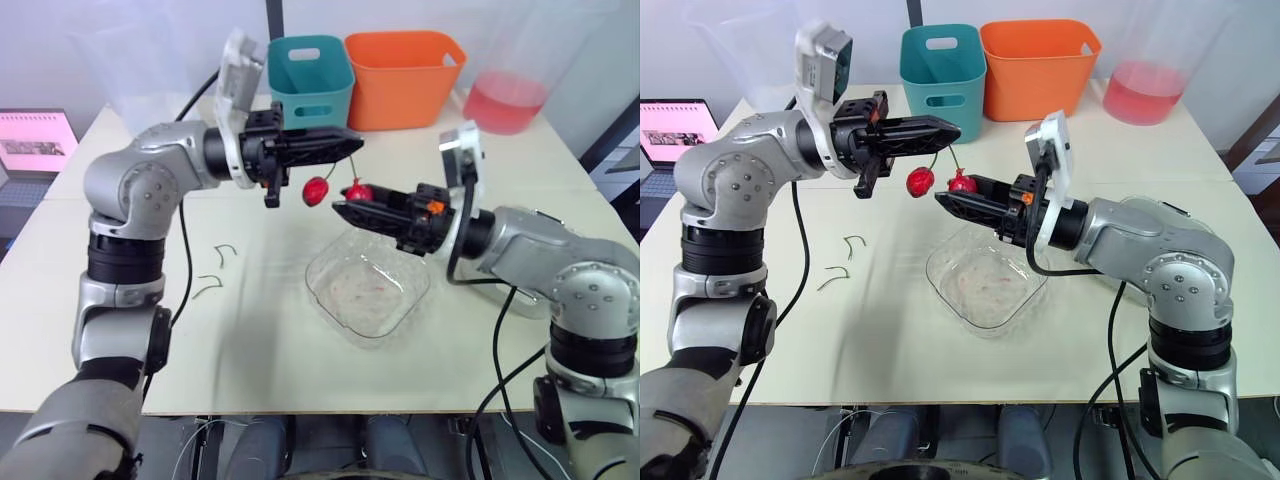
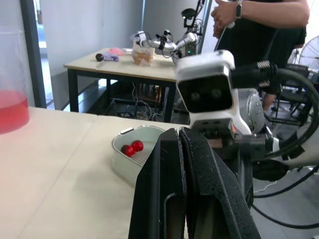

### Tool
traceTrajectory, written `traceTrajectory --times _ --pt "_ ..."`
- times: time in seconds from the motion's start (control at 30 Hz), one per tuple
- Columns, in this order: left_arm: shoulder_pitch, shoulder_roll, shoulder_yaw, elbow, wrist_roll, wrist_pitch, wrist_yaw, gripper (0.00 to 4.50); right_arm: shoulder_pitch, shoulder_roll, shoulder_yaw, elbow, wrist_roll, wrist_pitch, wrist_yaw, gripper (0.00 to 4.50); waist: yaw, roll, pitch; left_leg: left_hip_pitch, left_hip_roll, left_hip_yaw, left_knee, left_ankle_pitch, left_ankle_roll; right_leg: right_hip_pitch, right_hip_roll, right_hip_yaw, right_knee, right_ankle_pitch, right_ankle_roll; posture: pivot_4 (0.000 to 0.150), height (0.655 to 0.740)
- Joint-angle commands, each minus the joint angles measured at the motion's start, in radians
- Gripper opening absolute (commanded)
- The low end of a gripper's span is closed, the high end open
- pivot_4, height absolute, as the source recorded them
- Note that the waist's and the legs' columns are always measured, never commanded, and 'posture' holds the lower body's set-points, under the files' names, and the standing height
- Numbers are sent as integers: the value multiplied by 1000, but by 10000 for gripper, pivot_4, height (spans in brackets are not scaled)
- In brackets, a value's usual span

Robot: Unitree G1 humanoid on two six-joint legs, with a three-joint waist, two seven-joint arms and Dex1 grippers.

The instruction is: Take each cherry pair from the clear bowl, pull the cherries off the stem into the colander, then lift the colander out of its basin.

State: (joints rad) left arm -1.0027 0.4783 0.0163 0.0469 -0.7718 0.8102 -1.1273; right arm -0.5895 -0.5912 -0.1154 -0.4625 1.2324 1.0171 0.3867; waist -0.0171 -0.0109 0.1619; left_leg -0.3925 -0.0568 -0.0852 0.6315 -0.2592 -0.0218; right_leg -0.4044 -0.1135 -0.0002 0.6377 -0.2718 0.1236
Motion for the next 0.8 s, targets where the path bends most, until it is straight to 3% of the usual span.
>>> traceTrajectory --times 0.03,0.8 --pt "-37 5 41 -7 -7 -34 2 0 25 -22 19 -26 -36 -6 27 17823 -1 0 0 0 0 0 0 0 0 0 0 0 0 0 0 1500 7400" --pt "-24 -7 42 -2 -5 -64 10 0 135 -103 -60 -60 -92 -41 72 17823 3 0 0 0 0 0 0 0 0 0 0 0 0 0 0 1500 7400"
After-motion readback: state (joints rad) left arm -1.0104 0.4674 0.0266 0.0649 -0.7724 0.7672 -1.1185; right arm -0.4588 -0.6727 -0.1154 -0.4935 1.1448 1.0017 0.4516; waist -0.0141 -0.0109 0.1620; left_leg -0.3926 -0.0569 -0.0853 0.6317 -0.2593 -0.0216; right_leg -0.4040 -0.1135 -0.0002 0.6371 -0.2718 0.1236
